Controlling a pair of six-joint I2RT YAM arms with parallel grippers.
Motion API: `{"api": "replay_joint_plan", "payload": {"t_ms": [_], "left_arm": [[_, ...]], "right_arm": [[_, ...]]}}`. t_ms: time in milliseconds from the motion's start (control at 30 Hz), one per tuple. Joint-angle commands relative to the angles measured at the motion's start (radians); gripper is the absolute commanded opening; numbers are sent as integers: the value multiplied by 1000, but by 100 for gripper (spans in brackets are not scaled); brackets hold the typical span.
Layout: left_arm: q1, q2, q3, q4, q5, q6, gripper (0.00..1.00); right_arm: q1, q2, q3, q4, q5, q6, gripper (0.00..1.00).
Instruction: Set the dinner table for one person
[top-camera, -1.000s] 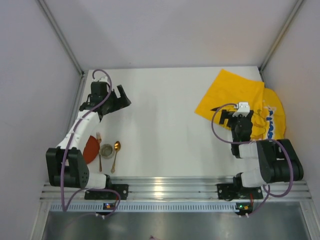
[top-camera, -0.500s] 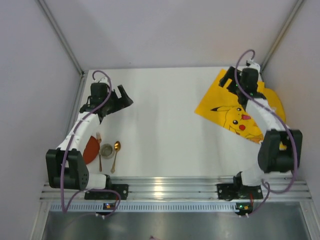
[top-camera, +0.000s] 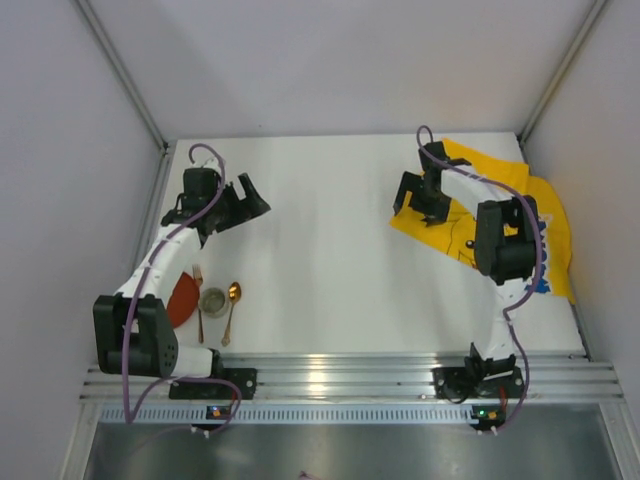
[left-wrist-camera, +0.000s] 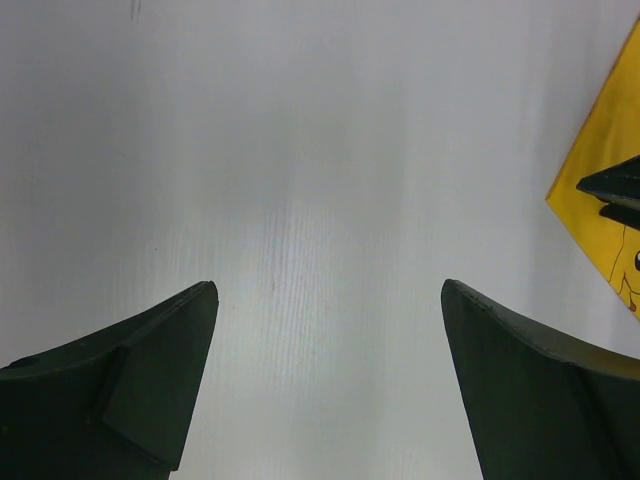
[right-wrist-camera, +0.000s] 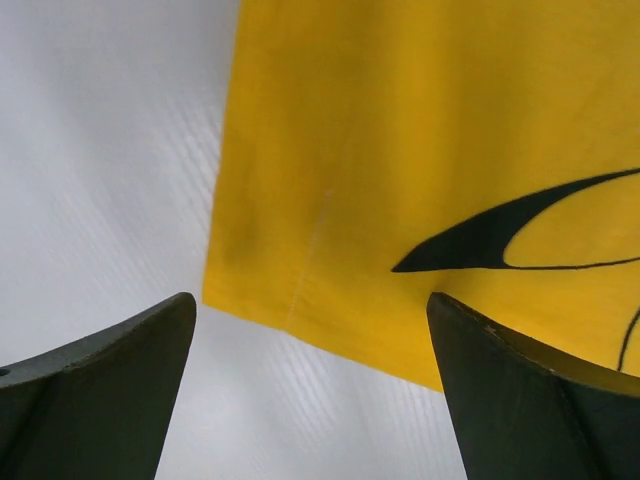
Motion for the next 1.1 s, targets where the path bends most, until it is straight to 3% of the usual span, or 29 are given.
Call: {"api": "replay_joint_plan", "payload": {"t_ms": [0,233,367,467,500,600,1067], "left_arm": [[3,-18,-15,35,26,15,99],[3,3,-10,27,39,25,99],[3,16,-10,23,47,30,98],[3,22,-15,24,55,27,98],[3,26,-15,26,55,27,97],[3,39,-6,29,61,25,97],[3,55,27,7,32,41,97]], "right_arm": [[48,41,122,-67,27,10,100],[110,155,193,-157,111,-1,100],[114,181,193,-177,122,-2,88],[123,186,191,-188,137,-16,49],[130,186,187,-197,146,-17,29],[156,175,178,-215,154,-25,2],[515,-3,174,-214,-45,13,0]]}}
